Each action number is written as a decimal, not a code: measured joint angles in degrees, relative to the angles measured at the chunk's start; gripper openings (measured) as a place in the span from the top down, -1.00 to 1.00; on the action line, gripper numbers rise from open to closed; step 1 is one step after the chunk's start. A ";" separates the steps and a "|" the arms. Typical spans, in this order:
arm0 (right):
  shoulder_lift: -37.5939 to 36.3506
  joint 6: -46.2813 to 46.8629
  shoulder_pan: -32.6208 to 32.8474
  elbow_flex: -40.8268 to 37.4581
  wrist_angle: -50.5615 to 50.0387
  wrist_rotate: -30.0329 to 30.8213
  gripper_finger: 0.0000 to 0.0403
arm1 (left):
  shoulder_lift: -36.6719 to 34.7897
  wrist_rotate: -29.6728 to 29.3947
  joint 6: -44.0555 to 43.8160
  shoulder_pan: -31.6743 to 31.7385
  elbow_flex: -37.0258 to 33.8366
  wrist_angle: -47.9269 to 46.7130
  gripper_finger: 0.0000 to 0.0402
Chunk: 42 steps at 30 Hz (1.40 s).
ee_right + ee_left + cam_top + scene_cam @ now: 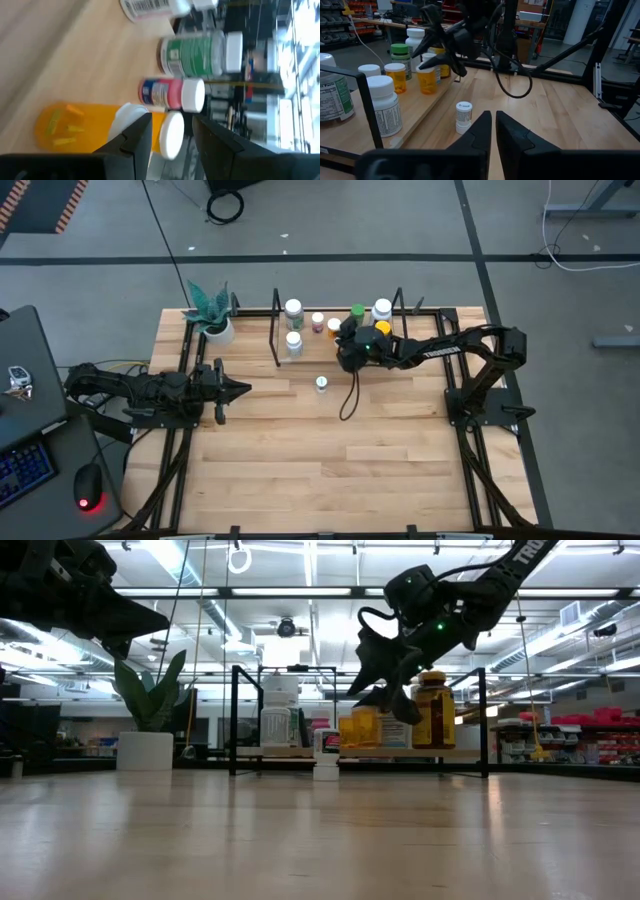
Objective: Pick and place medicine bottles onto shelf by color
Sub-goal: Close the yellow pill bottle, then put the black white medicine on the shelf
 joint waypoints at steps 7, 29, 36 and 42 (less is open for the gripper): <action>0.08 6.31 0.07 -0.08 1.52 3.35 0.26 | 0.00 0.00 0.00 0.01 -0.01 -0.02 0.81; -0.06 20.08 6.40 -5.31 13.85 17.72 0.34 | -0.01 0.00 0.00 0.00 -0.01 -0.02 0.83; -0.57 25.09 11.30 -1.60 11.50 14.71 0.34 | 0.01 0.00 0.00 0.02 0.01 0.00 0.85; -0.02 39.62 11.63 10.88 -16.55 -1.33 0.35 | 0.00 0.00 0.00 0.01 0.01 -0.02 0.81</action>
